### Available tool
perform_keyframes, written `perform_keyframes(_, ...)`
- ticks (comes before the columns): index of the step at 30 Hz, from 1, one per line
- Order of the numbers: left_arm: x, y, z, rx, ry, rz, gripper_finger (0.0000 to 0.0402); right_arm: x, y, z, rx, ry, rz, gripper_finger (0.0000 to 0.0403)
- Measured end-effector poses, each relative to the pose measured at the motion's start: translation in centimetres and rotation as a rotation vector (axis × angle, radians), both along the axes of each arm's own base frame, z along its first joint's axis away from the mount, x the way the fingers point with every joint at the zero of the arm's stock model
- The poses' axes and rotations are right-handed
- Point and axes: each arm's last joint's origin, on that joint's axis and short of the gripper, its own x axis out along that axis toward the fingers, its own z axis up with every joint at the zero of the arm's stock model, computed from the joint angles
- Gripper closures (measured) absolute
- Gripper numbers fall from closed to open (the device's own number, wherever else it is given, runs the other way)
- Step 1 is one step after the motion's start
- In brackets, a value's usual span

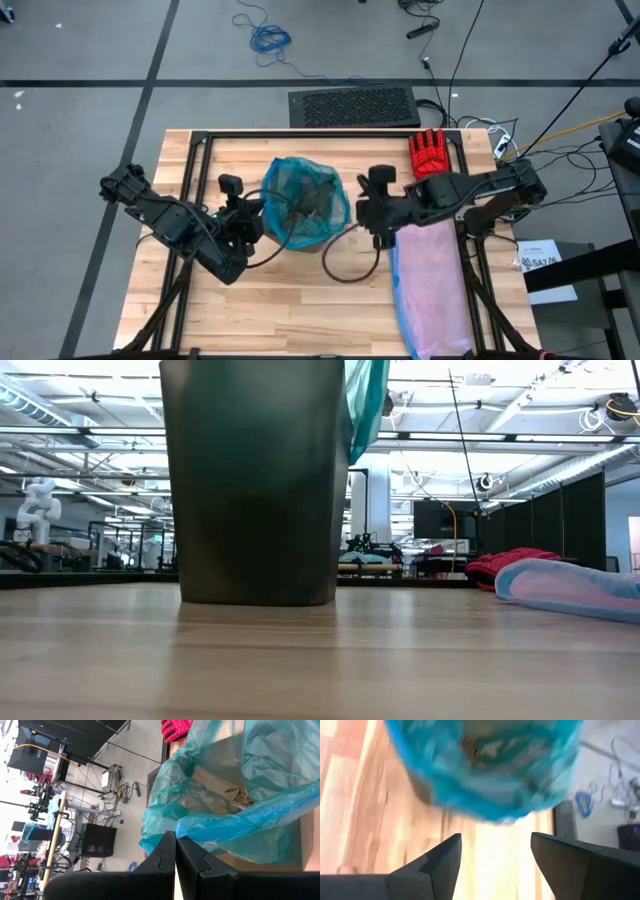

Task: Place trash/remove bag and relplace
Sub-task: Close the blue trash bag

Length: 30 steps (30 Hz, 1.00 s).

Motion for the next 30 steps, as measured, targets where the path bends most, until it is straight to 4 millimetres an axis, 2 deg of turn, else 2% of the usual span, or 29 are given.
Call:
perform_keyframes(4,-0.1,-0.2,0.0,-0.002,-0.002,-0.007,0.0394,-1.1,-0.4,-3.2,0.000,0.014,-0.050,0.0195)
perform_keyframes(7,-0.1,-0.2,0.0,-0.013,-0.013,0.001,0.0399,-2.2,-1.4,-5.9,0.025,-0.051,-0.083,0.0216)
perform_keyframes(11,-0.1,-0.2,0.0,-0.014,-0.014,0.002,0.0399,-3.6,-2.7,-9.1,0.035,-0.285,-0.090,0.0234)
perform_keyframes(15,-0.1,-0.2,0.0,-0.013,-0.014,0.002,0.0400,-4.2,-3.7,-12.8,-0.028,-0.525,-0.029,0.0240)
perform_keyframes(20,-0.1,-0.2,0.0,-0.014,-0.015,0.003,0.0400,-4.5,-5.1,-16.8,-0.078,-0.717,-0.047,0.0239)
perform_keyframes(22,-0.1,-0.2,0.0,-0.014,-0.015,0.003,0.0400,-4.4,-5.6,-17.5,-0.092,-0.789,-0.059,0.0238)
perform_keyframes(25,-0.1,-0.2,0.0,-0.014,-0.015,0.003,0.0400,-3.9,-5.9,-17.3,-0.109,-0.882,-0.059,0.0238)
perform_keyframes(30,-0.1,-0.2,0.0,-0.015,-0.016,0.004,0.0400,-2.4,-6.1,-18.2,-0.087,-0.891,0.047,0.0238)
